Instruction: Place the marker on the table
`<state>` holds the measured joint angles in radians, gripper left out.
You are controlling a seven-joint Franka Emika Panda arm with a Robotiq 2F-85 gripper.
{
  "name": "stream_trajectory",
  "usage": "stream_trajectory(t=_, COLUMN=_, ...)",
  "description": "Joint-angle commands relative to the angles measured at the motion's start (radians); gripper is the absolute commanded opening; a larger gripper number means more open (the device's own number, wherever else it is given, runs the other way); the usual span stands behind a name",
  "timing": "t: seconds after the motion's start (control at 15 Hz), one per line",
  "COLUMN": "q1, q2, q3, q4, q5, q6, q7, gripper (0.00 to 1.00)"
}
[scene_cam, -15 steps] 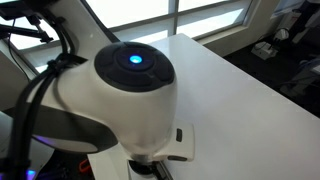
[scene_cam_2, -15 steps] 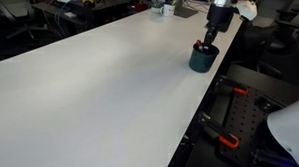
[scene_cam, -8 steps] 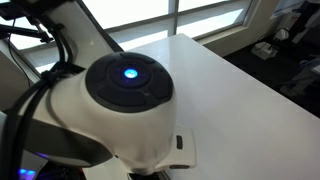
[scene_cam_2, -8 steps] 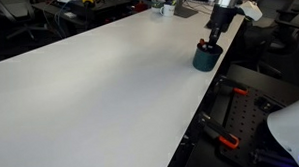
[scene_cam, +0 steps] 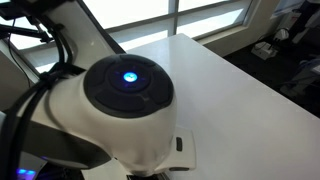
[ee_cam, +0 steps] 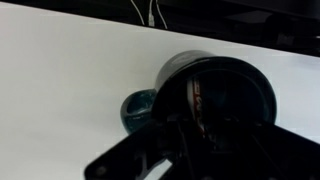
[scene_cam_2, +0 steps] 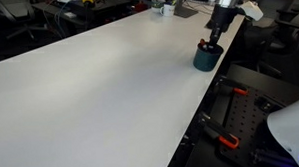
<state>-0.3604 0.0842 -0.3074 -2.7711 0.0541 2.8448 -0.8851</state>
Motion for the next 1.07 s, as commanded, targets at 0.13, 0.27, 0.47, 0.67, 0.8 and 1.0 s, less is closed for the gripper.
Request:
stream_trajectory(t=0.13, q1=0.021, q2=-0.049, q3=0.009, q4=-0.009, q5=-0.046, q6=-0.041, q7=0.081, gripper=0.05)
stream_trajectory(t=0.27, q1=0.036, q2=-0.068, q3=0.01, q4=-0.009, q5=-0.089, q6=-0.054, q7=0.138, gripper=0.05)
stream_trajectory(t=0.47, q1=0.059, q2=-0.119, q3=0.01, q4=-0.016, q5=-0.208, q6=-0.097, q7=0.267, gripper=0.05)
stream_trajectory(t=0.67, q1=0.078, q2=-0.215, q3=0.029, q4=-0.017, q5=-0.338, q6=-0.204, q7=0.412, gripper=0.05)
stream_trajectory(t=0.8, q1=0.09, q2=-0.291, q3=0.055, q4=-0.019, q5=-0.382, q6=-0.284, q7=0.478, gripper=0.05)
stream_trajectory(t=1.0, q1=0.115, q2=-0.416, q3=0.102, q4=-0.02, q5=-0.38, q6=-0.366, q7=0.521, gripper=0.05)
